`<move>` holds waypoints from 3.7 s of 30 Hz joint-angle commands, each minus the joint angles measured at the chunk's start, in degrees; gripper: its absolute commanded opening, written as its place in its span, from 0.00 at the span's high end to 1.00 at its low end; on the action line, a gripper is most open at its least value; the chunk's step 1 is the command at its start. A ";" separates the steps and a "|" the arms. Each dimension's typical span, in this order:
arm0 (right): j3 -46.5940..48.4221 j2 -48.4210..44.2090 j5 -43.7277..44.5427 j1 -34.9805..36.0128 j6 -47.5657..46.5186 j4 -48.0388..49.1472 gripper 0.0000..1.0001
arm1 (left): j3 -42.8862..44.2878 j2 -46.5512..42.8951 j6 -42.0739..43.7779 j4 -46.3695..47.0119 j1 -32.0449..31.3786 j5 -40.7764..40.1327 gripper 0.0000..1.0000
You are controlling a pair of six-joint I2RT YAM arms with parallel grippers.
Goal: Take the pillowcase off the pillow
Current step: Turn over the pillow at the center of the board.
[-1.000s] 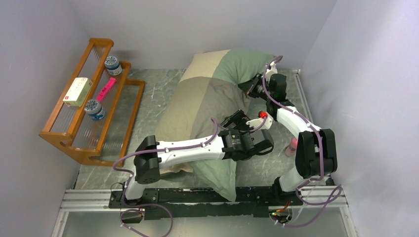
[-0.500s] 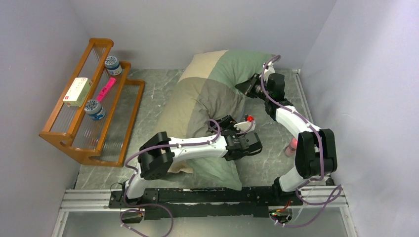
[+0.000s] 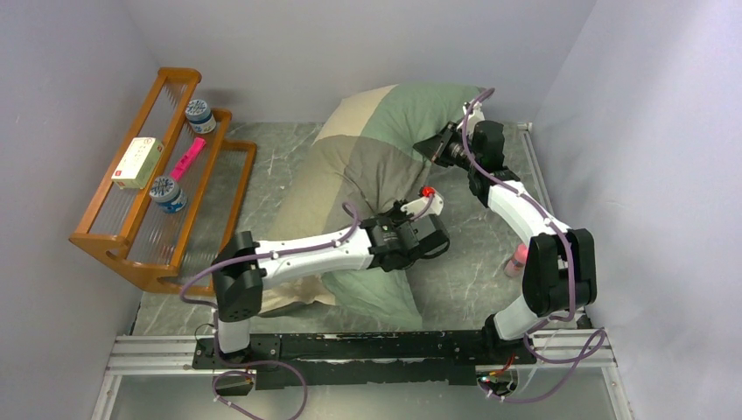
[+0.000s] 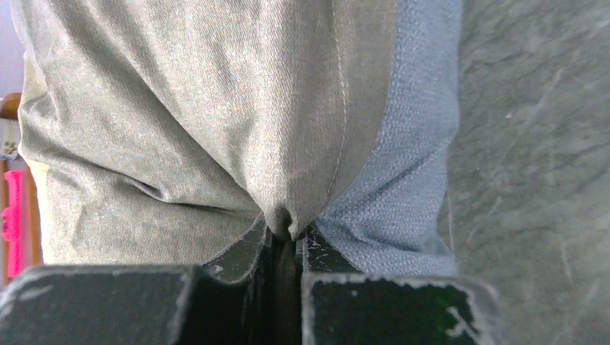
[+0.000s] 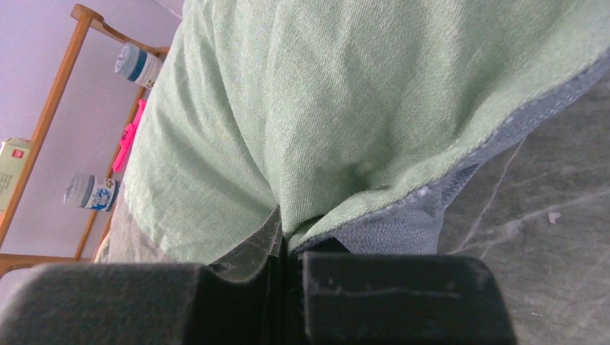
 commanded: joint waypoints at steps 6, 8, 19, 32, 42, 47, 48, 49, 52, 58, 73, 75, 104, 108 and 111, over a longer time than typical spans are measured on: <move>12.98 -2.16 -1.21 1.75 -2.55 -3.95 1.00 | 3.13 -12.23 12.92 9.69 0.71 17.61 0.95; 15.46 -2.38 0.27 1.75 -3.67 -6.09 1.00 | 5.82 -12.43 14.09 9.38 0.71 19.13 0.95; 30.60 -3.98 10.09 1.58 -14.33 -18.73 1.00 | 19.49 -12.02 14.16 8.41 0.84 33.55 0.95; 43.54 -5.07 18.00 1.65 -25.16 -34.67 1.00 | 7.09 -20.13 -0.91 26.89 7.33 67.71 0.95; 42.80 -2.27 12.59 1.83 -23.98 -34.89 1.00 | -1.76 -25.96 -3.59 25.79 17.47 65.80 0.95; 39.54 1.47 5.85 2.48 -20.05 -31.03 1.00 | -6.04 -27.32 -1.26 21.89 21.95 58.85 0.95; 39.53 2.38 4.69 2.72 -19.52 -30.93 0.99 | -6.86 -27.35 -0.65 21.42 22.60 57.71 0.95; 39.65 3.10 3.29 2.81 -18.97 -30.76 0.96 | -7.52 -27.31 -0.18 21.08 23.24 56.62 0.95; 39.40 4.39 1.53 2.83 -17.89 -30.47 0.81 | -9.25 -26.85 0.93 20.78 24.81 55.15 0.95; 36.78 2.67 3.29 2.66 -19.00 -30.97 0.41 | -11.05 -25.62 3.77 19.31 27.10 49.41 0.95; 15.94 -6.06 4.94 -3.52 -9.16 -21.66 0.00 | -17.61 -25.73 8.21 18.84 31.60 39.83 0.95; 11.70 -6.97 4.85 -3.52 -7.01 -19.51 0.00 | -18.66 -25.89 8.49 19.17 32.09 39.39 0.95; -6.19 10.83 -13.38 0.06 8.46 16.67 0.24 | -29.27 -22.79 10.23 23.57 35.69 37.45 0.95; -5.08 12.70 -16.00 1.34 8.97 19.58 0.53 | -29.11 -22.13 10.36 23.49 35.69 37.60 0.95; -4.17 12.52 -17.33 2.14 8.38 19.81 0.78 | -28.90 -21.59 10.45 23.25 35.69 37.85 0.95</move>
